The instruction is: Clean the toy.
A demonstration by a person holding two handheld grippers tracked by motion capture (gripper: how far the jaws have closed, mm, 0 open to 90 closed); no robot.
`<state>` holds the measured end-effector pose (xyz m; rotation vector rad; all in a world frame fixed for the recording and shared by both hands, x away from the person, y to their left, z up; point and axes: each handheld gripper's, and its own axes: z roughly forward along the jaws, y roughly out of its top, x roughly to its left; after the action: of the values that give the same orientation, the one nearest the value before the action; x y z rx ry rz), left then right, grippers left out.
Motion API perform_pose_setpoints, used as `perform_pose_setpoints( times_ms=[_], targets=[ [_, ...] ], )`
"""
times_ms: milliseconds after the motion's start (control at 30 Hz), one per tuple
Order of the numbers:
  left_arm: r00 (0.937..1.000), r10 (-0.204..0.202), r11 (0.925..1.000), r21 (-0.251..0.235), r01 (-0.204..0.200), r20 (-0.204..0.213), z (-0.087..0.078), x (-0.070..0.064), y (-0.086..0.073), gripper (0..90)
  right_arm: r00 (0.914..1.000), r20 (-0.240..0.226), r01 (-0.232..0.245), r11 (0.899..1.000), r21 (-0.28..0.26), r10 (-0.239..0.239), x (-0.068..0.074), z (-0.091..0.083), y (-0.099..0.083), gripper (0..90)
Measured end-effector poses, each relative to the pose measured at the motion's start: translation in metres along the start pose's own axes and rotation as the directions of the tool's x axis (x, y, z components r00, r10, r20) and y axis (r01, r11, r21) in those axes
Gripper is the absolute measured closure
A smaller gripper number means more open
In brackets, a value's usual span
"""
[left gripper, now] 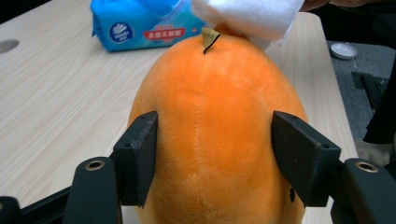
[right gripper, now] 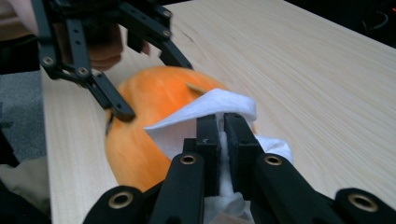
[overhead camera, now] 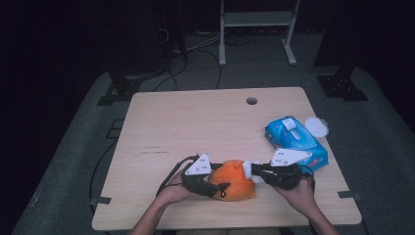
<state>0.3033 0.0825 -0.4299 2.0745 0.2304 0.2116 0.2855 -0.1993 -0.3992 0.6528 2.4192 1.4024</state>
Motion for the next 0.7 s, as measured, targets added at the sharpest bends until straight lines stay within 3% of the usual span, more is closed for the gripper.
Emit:
perform_pose_setpoints(
  times_ms=[100,167,300,400,500,533,567,633,700],
  targets=[
    [0.998,0.063,0.998,0.007,-0.063,0.012,0.004,-0.01,0.007,34.9,0.9993,-0.021,0.032,0.999,0.002,-0.032,0.009,0.006,0.007,84.4],
    [0.9971,0.077,0.9968,0.024,-0.077,0.003,0.004,-0.012,0.009,34.4,0.9984,-0.022,0.052,0.999,0.003,-0.052,0.012,0.009,0.011,84.4],
    [0.9989,0.039,0.9992,-0.004,-0.039,0.026,0.001,-0.006,0.004,34.2,0.9987,-0.045,0.025,1.0,0.01,-0.025,0.007,0.009,0.008,84.4],
    [0.9995,0.002,1.0,-0.007,-0.002,0.03,-0.002,-0.002,0.006,25.9,0.9976,-0.069,0.006,1.0,0.029,-0.004,0.003,0.008,0.003,84.4],
    [0.9962,-0.083,0.9965,0.014,0.083,0.027,0.001,0.004,0.005,15.3,0.9973,-0.074,0.003,1.0,0.029,-0.001,0.002,0.005,0.0,84.3],
    [0.9927,-0.112,0.9935,0.022,0.112,0.044,0.003,0.005,0.003,13.9,0.9971,-0.076,-0.002,1.0,0.028,0.004,0.003,0.004,0.0,84.3],
    [0.9913,-0.121,0.9925,0.026,0.12,0.051,0.005,0.006,0.002,13.8,0.9969,-0.079,0.0,1.0,0.026,0.002,0.003,0.004,-0.001,84.3],
    [0.993,-0.106,0.9941,0.029,0.104,0.052,0.006,0.004,0.001,19.2,0.9972,-0.075,0.006,1.0,0.027,-0.004,0.005,0.004,0.0,84.3],
    [0.998,-0.061,0.998,0.017,0.061,0.014,0.002,0.003,0.004,35.2,0.9984,-0.056,0.009,1.0,0.024,-0.008,0.006,0.004,0.002,84.3]
  ],
)
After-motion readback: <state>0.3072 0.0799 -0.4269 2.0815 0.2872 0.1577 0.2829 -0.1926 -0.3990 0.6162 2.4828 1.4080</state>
